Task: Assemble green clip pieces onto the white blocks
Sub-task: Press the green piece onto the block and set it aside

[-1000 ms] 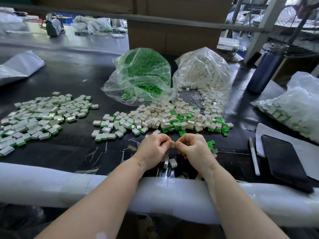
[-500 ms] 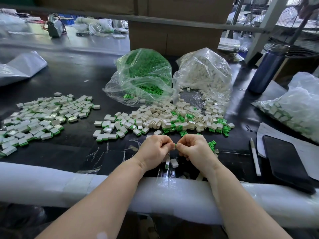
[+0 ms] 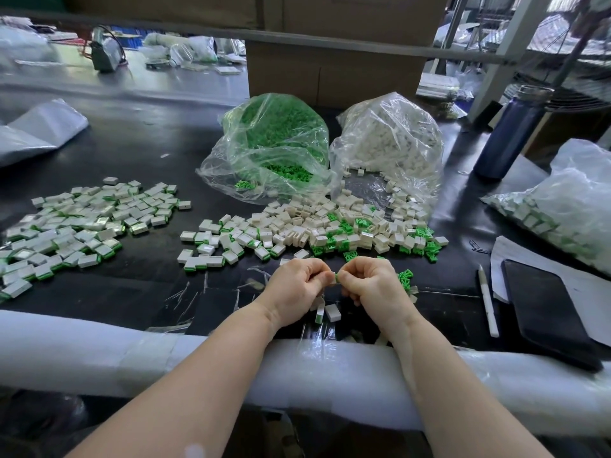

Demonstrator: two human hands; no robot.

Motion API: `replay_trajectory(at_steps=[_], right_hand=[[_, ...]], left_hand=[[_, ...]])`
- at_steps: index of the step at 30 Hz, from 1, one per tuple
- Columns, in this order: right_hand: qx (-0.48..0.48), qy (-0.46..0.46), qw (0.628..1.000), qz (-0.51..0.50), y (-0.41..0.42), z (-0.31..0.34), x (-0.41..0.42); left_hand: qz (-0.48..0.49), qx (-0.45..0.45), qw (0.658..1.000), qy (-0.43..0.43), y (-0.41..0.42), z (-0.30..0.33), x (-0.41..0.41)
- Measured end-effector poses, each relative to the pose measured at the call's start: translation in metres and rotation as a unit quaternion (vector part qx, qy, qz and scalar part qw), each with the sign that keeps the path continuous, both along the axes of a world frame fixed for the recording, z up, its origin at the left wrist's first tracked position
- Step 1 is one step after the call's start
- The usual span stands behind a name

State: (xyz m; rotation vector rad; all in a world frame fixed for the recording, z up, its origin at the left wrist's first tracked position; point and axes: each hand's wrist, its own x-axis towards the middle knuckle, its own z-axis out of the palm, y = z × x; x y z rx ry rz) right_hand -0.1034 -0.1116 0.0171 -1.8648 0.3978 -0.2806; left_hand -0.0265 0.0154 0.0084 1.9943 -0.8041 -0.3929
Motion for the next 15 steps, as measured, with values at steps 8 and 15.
replay_trajectory(at_steps=[8,15], right_hand=[[-0.049,0.020,0.998,0.019,-0.0019,0.0008,0.0005],[0.022,-0.034,0.999,-0.016,0.0019,0.0001,-0.0003]], left_hand=[[-0.011,0.020,0.999,-0.032,0.0005,0.0024,-0.0012],[0.008,-0.067,0.998,0.004,-0.0016,-0.0015,-0.0005]])
